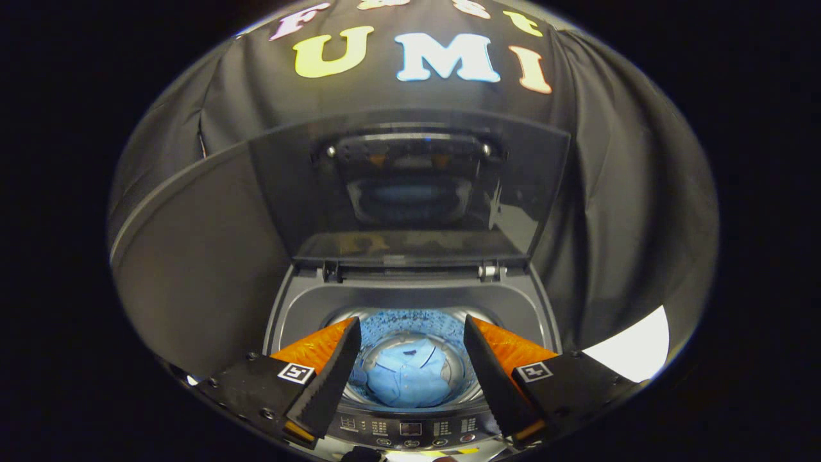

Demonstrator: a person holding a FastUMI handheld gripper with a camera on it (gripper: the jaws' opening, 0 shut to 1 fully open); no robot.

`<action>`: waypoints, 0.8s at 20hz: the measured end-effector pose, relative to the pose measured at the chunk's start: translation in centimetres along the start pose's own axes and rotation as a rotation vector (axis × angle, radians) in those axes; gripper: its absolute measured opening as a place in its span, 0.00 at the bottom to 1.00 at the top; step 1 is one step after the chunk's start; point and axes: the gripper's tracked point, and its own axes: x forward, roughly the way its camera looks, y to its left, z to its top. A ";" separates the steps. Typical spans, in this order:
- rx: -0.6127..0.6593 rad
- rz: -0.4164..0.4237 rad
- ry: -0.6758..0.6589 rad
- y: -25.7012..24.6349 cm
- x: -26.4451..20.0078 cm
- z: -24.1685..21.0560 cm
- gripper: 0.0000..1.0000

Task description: Put the clothes into the washing machine and then close the washing machine lid.

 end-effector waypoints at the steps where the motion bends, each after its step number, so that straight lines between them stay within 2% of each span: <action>1: -0.013 -0.001 -0.032 0.1 -0.6 1.3 0.98; 10: -0.071 0.003 -0.328 1.6 -4.7 12.2 0.98; 16: -0.046 -0.020 -0.438 1.5 -3.5 17.4 0.99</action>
